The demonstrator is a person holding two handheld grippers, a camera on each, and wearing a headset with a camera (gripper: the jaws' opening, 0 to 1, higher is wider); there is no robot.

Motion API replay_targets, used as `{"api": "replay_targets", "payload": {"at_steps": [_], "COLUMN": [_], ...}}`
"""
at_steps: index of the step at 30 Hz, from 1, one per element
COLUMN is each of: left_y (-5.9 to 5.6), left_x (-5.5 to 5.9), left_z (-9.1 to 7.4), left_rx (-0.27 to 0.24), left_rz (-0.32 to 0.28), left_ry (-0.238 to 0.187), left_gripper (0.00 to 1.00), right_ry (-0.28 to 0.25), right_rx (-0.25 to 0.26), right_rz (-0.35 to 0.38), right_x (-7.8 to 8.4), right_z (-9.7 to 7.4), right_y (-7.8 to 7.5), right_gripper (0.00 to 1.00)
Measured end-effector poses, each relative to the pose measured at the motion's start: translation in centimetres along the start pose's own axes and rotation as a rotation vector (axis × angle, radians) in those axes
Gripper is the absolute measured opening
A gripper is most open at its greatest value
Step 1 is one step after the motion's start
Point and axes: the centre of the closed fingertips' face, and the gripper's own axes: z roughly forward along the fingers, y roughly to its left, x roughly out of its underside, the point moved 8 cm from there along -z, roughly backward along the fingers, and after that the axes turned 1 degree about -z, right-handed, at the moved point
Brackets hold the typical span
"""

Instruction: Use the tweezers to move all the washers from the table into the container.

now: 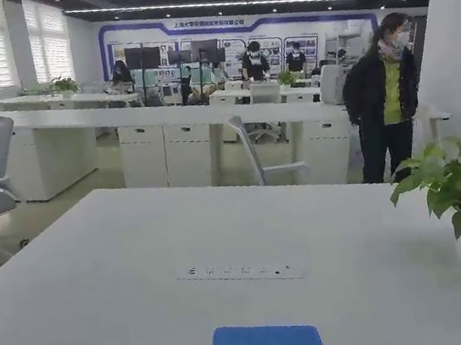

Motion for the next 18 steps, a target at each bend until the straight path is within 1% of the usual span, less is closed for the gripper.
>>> {"api": "replay_targets", "payload": {"at_steps": [7, 11, 18], "left_y": [0.04, 0.13, 0.1], "left_x": [-0.05, 0.07, 0.2], "left_z": [0.1, 0.17, 0.3], "left_rx": [0.003, 0.004, 0.009], "left_rz": [0.0, -0.004, 0.0], "left_ry": [-0.002, 0.007, 0.015], "left_gripper": [0.98, 0.97, 0.97], "right_ry": [-0.002, 0.007, 0.008], "right_rx": [0.0, 0.005, 0.005], "right_rz": [-0.014, -0.027, -0.029], "right_x": [-0.25, -0.18, -0.24], "right_z": [0.09, 0.21, 0.28], "right_y": [0.1, 0.1, 0.17], "right_gripper": [0.94, 0.94, 0.94]}}
